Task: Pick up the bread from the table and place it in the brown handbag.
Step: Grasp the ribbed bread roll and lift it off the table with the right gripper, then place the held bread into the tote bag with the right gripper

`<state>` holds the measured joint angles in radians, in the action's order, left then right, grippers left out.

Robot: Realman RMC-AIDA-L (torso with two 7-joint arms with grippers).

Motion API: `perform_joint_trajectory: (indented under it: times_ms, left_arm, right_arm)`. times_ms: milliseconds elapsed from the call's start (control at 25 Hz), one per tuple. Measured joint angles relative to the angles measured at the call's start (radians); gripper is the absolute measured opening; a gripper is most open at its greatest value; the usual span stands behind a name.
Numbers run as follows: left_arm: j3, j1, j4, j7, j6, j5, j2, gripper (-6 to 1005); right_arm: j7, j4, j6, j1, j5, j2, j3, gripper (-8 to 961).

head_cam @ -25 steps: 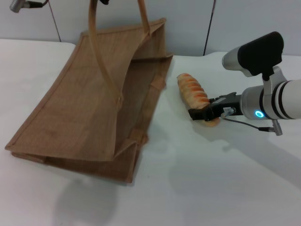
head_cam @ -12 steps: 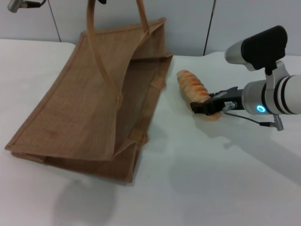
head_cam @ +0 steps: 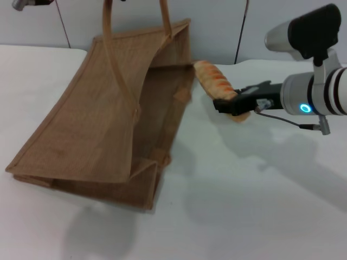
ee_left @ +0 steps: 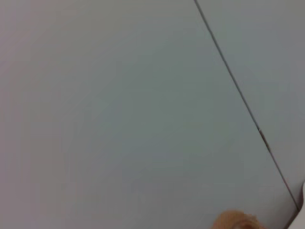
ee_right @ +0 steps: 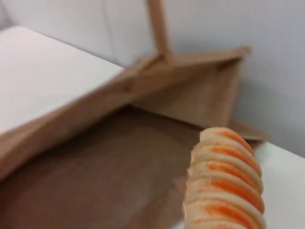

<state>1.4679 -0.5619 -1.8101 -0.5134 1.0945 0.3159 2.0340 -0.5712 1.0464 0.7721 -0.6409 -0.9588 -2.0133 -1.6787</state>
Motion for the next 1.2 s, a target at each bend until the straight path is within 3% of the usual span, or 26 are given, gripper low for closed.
perform_joint_trajectory:
  times_ms: [440,920,1200]
  left_arm:
    - [0.069,-0.053,0.008,0.018,-0.009,0.002,0.003,119]
    - [0.13,-0.097,0.015,0.051,-0.018,0.0,0.003,119]
    - [0.139,-0.124,0.015,0.058,-0.017,0.006,0.003,119]
  right_arm:
    - [0.0,0.106,0.06,0.01,-0.009,-0.007,-0.089,456]
    - [-0.001,0.08,0.025,-0.035,-0.011,-0.007,-0.139,343]
    - [-0.001,0.02,-0.009,-0.074,-0.013,-0.007,-0.15,344]
